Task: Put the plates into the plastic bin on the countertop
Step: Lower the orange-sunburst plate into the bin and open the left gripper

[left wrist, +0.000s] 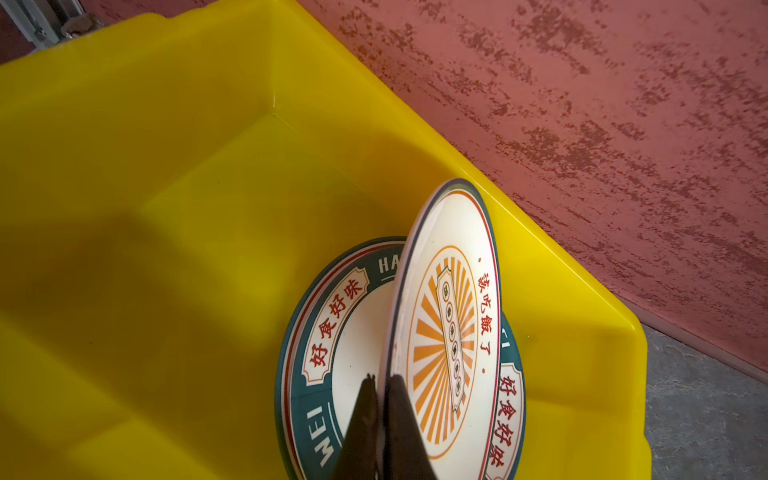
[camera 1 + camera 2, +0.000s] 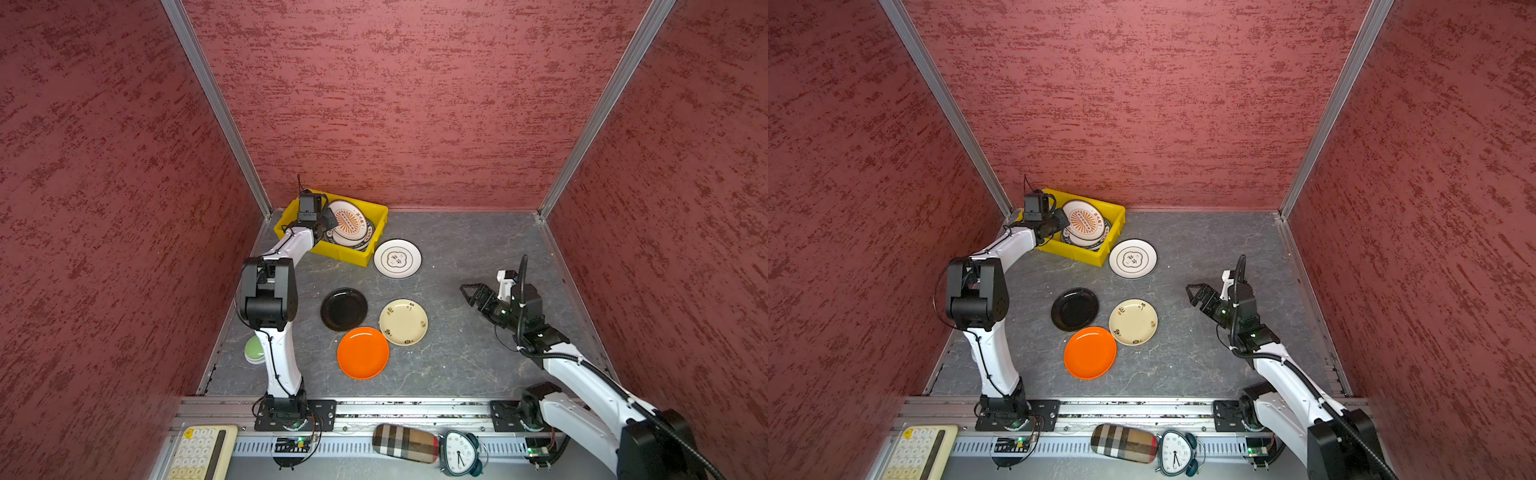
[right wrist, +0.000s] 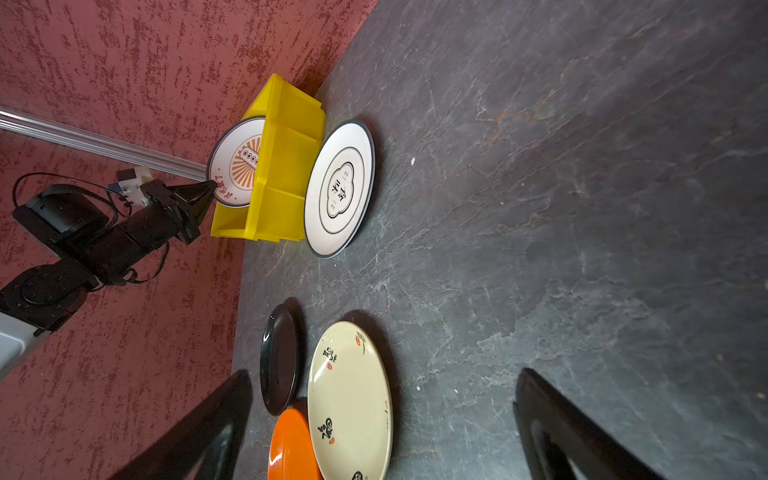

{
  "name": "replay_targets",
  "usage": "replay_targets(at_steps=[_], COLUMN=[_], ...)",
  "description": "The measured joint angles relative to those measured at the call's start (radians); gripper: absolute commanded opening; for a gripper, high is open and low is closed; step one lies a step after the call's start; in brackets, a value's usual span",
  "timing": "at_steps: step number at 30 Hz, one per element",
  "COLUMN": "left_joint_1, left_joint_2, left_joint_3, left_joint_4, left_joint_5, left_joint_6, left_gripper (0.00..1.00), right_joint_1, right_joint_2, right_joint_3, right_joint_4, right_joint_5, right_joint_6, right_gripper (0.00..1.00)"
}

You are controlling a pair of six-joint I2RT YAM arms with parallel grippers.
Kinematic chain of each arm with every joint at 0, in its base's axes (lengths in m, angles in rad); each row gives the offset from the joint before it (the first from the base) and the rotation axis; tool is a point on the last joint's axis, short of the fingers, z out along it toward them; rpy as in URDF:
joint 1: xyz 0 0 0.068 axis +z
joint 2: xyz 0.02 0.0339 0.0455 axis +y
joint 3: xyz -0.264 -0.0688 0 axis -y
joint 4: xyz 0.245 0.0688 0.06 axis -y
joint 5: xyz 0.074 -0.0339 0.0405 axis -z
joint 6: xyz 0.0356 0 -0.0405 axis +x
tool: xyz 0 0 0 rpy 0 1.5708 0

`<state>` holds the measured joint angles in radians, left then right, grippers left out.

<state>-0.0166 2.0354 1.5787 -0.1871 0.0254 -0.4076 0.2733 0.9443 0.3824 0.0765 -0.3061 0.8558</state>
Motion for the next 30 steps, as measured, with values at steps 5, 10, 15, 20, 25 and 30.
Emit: replay_targets(at_steps=[5,10,15,20,25,30], left_joint_1=[0.013,0.019,0.019,0.019,0.019,0.018], left_joint_2=[0.017,0.026,0.026,0.026,0.026,0.026], left_joint_3=[0.010,0.014,0.017,0.017,0.017,0.015], left_joint_4=[0.000,0.000,0.000,0.001,0.008,0.029], left_joint_5=[0.023,0.040,0.053,0.063,0.074,0.075], left_joint_6=[-0.018,-0.025,-0.019,-0.018,-0.017,-0.014], left_gripper=[0.12,0.09,0.25,0.51,0.68,0.78], right_joint_1=[0.000,0.000,0.000,0.000,0.000,0.000], right_joint_2=[0.002,0.002,0.002,0.002,0.003,0.003], right_joint_3=[0.000,-0.001,-0.005,-0.005,-0.005,-0.005], right_joint_4=[0.000,0.000,-0.001,0.000,0.000,0.000], right_joint_5=[0.001,0.001,0.001,-0.002,-0.005,-0.005], right_joint_6=[0.002,0.005,0.008,0.008,0.008,0.008], right_gripper=[0.99,0.99,0.99,0.99,0.99,0.99])
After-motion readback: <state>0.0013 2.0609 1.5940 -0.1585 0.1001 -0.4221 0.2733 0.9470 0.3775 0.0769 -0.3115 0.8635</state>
